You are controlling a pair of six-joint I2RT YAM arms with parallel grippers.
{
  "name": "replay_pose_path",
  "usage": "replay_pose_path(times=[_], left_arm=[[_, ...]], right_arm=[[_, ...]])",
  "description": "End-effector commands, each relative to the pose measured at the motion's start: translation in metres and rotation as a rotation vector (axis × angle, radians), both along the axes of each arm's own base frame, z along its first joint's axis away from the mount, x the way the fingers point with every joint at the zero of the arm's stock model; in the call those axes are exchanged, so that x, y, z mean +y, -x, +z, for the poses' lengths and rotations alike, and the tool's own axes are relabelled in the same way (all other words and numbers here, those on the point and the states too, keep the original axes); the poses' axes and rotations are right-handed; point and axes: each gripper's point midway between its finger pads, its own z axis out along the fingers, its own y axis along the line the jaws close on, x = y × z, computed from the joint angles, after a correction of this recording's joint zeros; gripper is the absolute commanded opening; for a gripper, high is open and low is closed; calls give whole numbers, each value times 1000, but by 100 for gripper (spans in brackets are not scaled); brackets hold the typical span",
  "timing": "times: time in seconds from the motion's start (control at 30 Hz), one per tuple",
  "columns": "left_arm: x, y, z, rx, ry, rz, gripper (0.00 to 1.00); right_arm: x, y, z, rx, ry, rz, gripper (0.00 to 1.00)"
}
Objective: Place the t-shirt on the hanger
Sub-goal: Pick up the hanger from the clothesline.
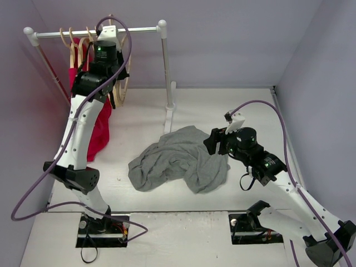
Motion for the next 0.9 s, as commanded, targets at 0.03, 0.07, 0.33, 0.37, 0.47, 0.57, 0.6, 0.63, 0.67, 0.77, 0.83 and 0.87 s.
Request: replay_pose_path(times=[0.03,0.07,0.33,0.37,0.47,0.57,0.6,0.63,0.67,0.77,0.83,0.87], left_arm=[[6,34,56,-157,87,-23,0],[6,39,51,-146,86,-27,0],[-1,89,22,-79,90,-153,0],[-1,100,21,-83,84,-176,0],[-5,127,6,-64,65,-265,0],[-18,161,-29,-18,18,-430,0],[-17,176,-29,-42,-6,-466,0],[-18,183,-37,-34,-19,-499,0],[-23,192,-49,-19,-19,-546,0],[-41,219,-75,19,17,-704,0],[-52,233,-101,69,47,-787,0],[-53,237,-104,69,48,-808,0]], right_arm=[[6,-9,19,-57,-43,-8,66],[6,-9,19,-56,-41,-7,66],[9,-10,2,-14,-24,-1,66],[9,-10,-2,-3,-20,-2,66],[10,-12,-19,42,-7,-11,66],[10,-13,-50,127,18,-40,65],[12,-13,-58,156,8,-54,64],[12,-12,-67,187,8,-65,63],[13,-10,-86,243,17,-80,62],[14,-5,-119,351,8,-125,56],[14,-5,-142,408,-6,-169,50],[12,-5,-152,437,-2,-196,48]])
